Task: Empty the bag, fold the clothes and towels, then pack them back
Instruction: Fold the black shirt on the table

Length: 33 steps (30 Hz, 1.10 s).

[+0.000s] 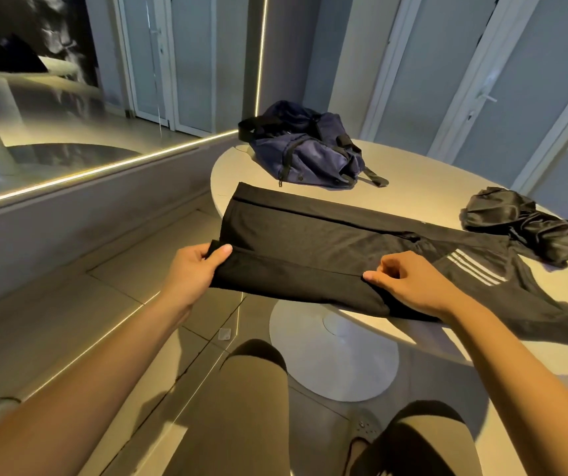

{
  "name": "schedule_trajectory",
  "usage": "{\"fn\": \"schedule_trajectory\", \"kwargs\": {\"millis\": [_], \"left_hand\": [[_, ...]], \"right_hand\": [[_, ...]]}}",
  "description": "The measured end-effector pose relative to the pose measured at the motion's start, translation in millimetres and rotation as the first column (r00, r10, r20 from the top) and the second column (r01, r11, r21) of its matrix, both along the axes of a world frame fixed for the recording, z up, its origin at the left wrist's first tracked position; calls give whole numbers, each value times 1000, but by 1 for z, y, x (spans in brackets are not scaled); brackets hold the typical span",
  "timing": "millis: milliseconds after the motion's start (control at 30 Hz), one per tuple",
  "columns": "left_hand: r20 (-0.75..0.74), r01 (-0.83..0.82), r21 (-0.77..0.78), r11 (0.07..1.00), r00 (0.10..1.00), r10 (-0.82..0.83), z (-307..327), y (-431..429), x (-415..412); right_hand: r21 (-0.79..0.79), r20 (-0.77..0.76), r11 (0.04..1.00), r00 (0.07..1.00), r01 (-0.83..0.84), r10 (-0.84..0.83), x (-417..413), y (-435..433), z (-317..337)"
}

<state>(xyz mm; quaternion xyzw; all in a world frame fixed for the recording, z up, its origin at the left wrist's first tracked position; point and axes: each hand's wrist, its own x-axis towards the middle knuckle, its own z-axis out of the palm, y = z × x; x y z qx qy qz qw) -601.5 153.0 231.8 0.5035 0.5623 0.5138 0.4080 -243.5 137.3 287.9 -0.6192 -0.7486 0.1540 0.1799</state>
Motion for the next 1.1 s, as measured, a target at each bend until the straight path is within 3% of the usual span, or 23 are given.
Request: {"fn": "schedule_trajectory", "kwargs": {"millis": [200, 400, 500, 667, 867, 1100], "left_hand": [[18, -62, -35, 997, 998, 63, -16, 8, 7], [17, -113, 109, 988, 994, 112, -14, 6, 15], [-61, -128, 86, 988, 989, 133, -18, 18, 15], [-62, -158, -8, 987, 986, 157, -29, 28, 19], [-50, -199, 216, 956, 976, 214, -18, 30, 18], [-190, -224, 171, 959, 948, 256, -21, 41, 19]], "right_hand": [[102, 172, 993, 982, 66, -83, 3, -6, -9], [227, -6, 966, 992, 123, -125, 7, -7, -10], [180, 87, 974, 984, 136, -153, 4, -4, -16], [181, 166, 969, 966, 168, -199, 0, -2, -20], [166, 157, 972, 968, 168, -194, 3, -1, -22], [159, 167, 965, 957, 209, -235, 1, 6, -19]]}}
